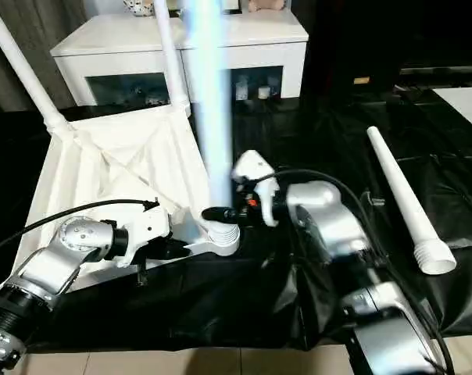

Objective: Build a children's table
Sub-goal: Insert table leg to table base

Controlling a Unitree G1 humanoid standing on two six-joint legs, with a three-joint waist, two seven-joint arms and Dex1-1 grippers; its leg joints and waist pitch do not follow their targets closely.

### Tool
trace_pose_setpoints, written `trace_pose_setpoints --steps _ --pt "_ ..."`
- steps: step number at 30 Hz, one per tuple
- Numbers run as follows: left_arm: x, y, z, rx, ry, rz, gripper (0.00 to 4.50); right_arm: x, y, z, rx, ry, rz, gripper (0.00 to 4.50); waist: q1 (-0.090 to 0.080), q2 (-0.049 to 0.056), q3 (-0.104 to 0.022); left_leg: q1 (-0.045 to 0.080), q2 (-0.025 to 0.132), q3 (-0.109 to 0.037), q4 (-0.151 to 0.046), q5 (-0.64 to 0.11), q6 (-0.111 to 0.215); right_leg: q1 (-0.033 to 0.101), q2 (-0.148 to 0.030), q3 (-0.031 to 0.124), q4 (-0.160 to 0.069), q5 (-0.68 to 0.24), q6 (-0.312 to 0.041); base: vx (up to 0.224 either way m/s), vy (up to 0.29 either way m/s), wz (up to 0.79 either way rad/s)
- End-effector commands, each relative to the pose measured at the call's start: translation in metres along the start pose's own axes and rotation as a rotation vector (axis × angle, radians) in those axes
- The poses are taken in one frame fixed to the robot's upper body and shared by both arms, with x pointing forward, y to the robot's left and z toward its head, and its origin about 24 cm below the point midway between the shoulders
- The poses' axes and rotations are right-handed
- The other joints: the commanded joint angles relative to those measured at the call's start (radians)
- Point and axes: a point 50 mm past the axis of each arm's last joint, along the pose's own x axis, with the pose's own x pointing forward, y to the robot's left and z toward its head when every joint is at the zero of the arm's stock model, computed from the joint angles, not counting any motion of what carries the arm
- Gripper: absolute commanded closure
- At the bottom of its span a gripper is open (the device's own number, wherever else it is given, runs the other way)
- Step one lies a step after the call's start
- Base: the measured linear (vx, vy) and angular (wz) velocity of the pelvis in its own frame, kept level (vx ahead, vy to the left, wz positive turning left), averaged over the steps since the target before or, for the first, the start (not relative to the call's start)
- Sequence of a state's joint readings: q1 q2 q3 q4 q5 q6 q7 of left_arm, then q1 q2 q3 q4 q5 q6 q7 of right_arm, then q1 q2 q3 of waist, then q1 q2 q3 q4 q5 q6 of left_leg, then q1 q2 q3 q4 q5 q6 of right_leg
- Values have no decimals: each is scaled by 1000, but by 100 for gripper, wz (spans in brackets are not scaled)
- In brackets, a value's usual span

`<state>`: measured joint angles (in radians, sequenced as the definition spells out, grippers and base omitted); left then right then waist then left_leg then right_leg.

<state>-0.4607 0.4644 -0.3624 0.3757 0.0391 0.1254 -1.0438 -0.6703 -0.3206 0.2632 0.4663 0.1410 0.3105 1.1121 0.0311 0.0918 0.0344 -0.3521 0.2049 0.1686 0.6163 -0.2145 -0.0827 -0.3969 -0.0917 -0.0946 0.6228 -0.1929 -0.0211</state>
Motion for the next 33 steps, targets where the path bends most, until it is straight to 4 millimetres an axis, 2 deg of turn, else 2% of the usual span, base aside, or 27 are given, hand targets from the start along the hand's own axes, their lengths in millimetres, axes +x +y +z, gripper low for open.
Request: trace_pose_setpoints --steps 1,4,8,11,15,19,20,21,22,25,28,33 --pt "-6 8 18 73 -50 39 450 14 15 -44 112 175 71 266 -2 -4 -44 -3 19 -11 -91 -307 23 42 -52 47 -96 -357 -168 0 0 0" --pt "-6 7 17 68 -50 41 450 17 17 -51 106 204 71 266 -4 -5 -42 0 20 -11 -93 -326 17 40 -52 47 -99 -377 -162 0 0 0" --pt "-5 6 16 66 -50 40 450 20 19 -50 111 186 85 266 -7 -6 -40 2 19 -12 -95 -353 15 37 -53 47 -105 -425 -148 0 0 0" --pt "-5 6 17 66 -50 40 450 20 21 -51 114 180 97 266 -6 -7 -40 2 18 -13 -96 -345 17 38 -53 48 -107 -437 -139 0 0 0" --pt "-5 6 17 65 -51 42 450 14 23 -62 158 176 59 266 -2 -7 -46 3 20 -8 -99 -285 27 42 -51 49 -105 -349 -157 0 0 0" --pt "-6 7 17 63 -51 44 450 7 24 -73 201 165 5 266 -4 -7 -42 6 20 -10 -103 -324 19 41 -51 47 -109 -387 -149 0 0 0" --pt "-7 7 16 63 -49 44 450 4 25 -80 219 170 -18 266 -5 -1 -41 7 20 -12 -105 -340 15 40 -51 47 -110 -401 -145 0 0 0" --pt "-7 7 16 63 -48 44 450 2 26 -83 224 172 -28 266 -7 -5 -39 9 20 -12 -106 -361 12 39 -52 46 -115 -423 -136 0 0 0" --pt "-7 7 16 63 -47 44 450 1 27 -85 229 174 -34 266 -8 2 -37 12 19 -14 -108 -389 7 38 -52 45 -116 -453 -128 0 0 0" --pt "-6 7 16 63 -47 43 450 -1 29 -90 237 179 -53 266 -14 1 -35 15 18 -16 -110 -421 2 36 -51 46 -123 -482 -114 0 0 0" --pt "-5 8 16 64 -46 40 450 -1 31 -92 241 181 -64 266 -15 5 -35 16 18 -17 -112 -426 2 36 -51 47 -122 -471 -118 0 0 0" --pt "-5 9 17 65 -47 38 450 0 29 -91 235 185 -76 266 -17 2 -33 19 16 -17 -112 -441 6 32 -51 45 -128 -519 -107 0 0 0"
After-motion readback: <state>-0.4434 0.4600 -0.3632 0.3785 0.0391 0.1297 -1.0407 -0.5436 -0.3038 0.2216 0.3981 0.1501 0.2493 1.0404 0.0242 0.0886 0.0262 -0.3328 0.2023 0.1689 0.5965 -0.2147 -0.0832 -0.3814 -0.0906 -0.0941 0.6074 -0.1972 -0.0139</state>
